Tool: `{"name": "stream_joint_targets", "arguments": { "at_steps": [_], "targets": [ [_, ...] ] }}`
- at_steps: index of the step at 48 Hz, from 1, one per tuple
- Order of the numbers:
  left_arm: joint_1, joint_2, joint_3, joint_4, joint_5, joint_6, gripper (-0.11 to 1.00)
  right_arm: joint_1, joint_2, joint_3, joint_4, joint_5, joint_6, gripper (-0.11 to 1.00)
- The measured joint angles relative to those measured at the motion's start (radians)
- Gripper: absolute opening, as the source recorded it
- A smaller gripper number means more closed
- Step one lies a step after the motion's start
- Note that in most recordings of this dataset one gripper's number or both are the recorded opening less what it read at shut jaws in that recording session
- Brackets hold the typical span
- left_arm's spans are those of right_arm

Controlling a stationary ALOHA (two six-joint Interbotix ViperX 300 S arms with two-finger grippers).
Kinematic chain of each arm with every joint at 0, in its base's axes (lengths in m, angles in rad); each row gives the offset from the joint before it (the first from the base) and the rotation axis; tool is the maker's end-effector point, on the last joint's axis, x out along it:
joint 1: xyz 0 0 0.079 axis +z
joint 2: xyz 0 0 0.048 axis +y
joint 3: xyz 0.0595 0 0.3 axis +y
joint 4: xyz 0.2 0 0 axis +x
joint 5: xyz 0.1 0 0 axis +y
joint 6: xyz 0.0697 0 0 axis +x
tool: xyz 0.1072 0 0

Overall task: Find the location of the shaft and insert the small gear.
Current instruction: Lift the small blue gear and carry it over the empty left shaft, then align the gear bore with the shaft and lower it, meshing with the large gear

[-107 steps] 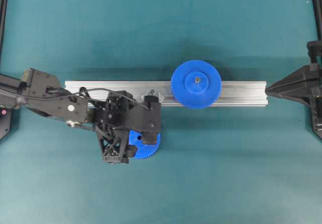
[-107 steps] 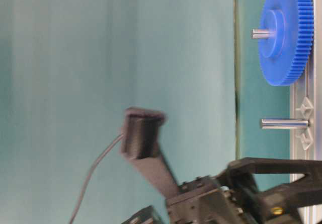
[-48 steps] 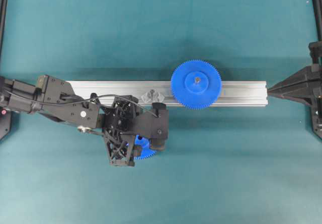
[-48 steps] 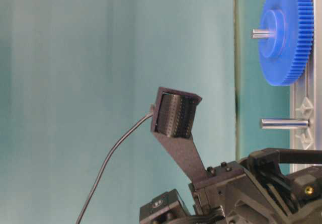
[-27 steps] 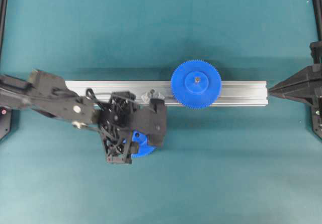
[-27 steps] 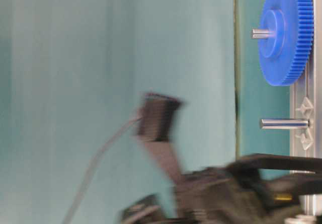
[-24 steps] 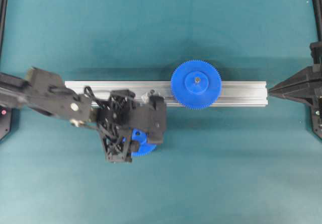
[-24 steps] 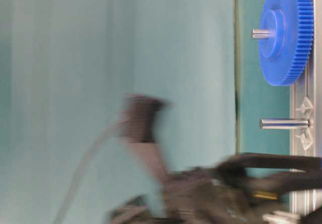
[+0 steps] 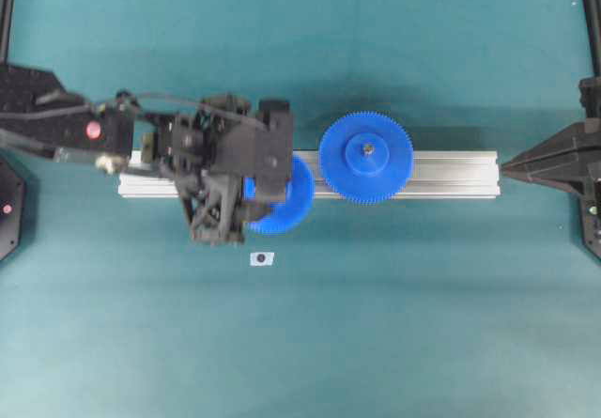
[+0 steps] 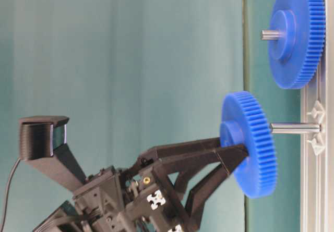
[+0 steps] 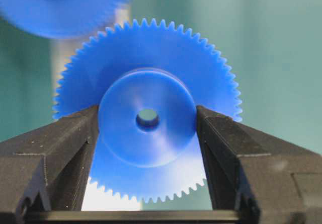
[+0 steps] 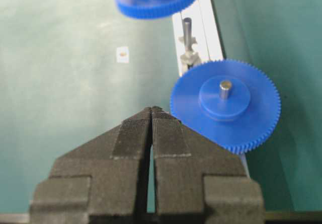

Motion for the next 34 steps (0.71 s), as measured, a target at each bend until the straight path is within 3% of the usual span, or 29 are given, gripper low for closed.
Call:
{"name": "stream_joint_targets", "arguments": {
  "at_steps": [9,34],
  "targets": [
    [0.015,0.041,-0.003,0.002,-0.006,0.031,0.64,-0.011,-0.008,0.0,-0.008,-0.005,0.002,0.02],
    [0.041,0.087,-0.015,0.002,-0.025,0.037,0.64,-0.028,-0.028,0.002,-0.009,-0.003,0.002,0.02]
  ]
}}
